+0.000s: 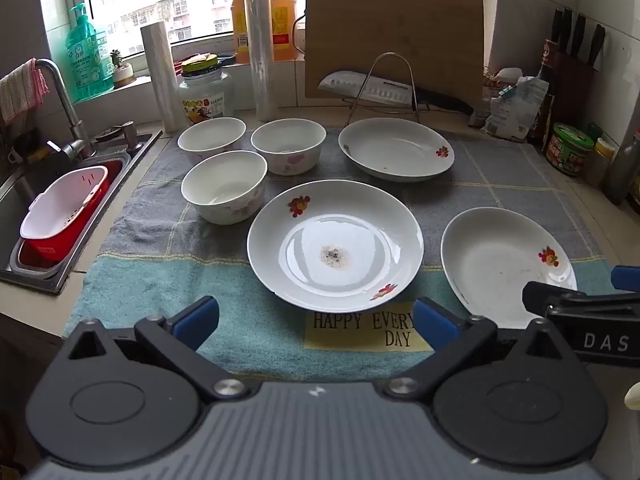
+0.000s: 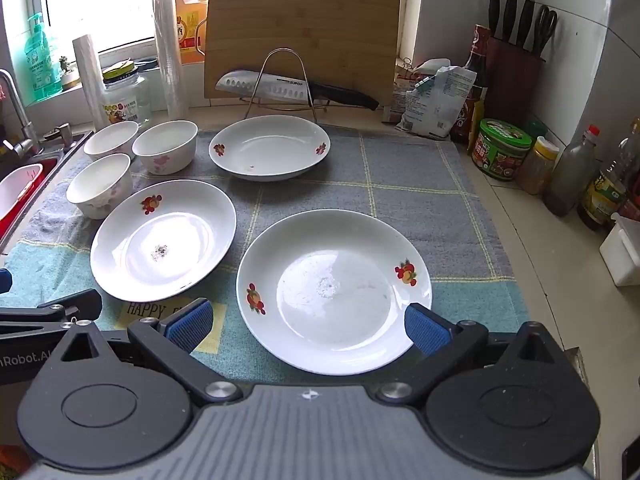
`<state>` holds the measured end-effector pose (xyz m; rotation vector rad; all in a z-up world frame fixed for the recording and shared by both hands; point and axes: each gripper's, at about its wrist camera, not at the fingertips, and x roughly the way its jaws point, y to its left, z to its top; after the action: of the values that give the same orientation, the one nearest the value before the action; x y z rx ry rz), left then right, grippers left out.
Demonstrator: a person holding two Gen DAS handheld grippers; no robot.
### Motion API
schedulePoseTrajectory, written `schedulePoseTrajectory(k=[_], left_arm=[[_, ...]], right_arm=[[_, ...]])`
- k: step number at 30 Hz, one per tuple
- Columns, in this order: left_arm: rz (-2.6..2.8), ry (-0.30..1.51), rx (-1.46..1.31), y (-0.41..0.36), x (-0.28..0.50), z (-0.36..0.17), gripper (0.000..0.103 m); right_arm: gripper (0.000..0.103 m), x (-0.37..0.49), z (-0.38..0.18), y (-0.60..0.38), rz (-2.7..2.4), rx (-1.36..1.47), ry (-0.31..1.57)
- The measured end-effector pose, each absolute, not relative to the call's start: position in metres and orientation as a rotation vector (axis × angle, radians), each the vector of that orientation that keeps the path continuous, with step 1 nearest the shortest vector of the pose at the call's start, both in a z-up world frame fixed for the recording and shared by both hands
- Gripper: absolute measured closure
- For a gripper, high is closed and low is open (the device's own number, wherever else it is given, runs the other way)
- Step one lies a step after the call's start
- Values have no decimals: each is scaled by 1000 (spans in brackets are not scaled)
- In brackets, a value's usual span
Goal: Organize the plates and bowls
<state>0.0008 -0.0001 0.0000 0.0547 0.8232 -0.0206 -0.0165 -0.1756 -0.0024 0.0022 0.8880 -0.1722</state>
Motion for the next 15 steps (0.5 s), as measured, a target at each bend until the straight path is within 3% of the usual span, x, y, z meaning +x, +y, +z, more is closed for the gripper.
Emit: schedulePoseTrajectory(k=[15], left_arm=[[-22,820,36,2,-2,-3,1]], right_arm=[[0,-16,-2,-179,-163,4,883]])
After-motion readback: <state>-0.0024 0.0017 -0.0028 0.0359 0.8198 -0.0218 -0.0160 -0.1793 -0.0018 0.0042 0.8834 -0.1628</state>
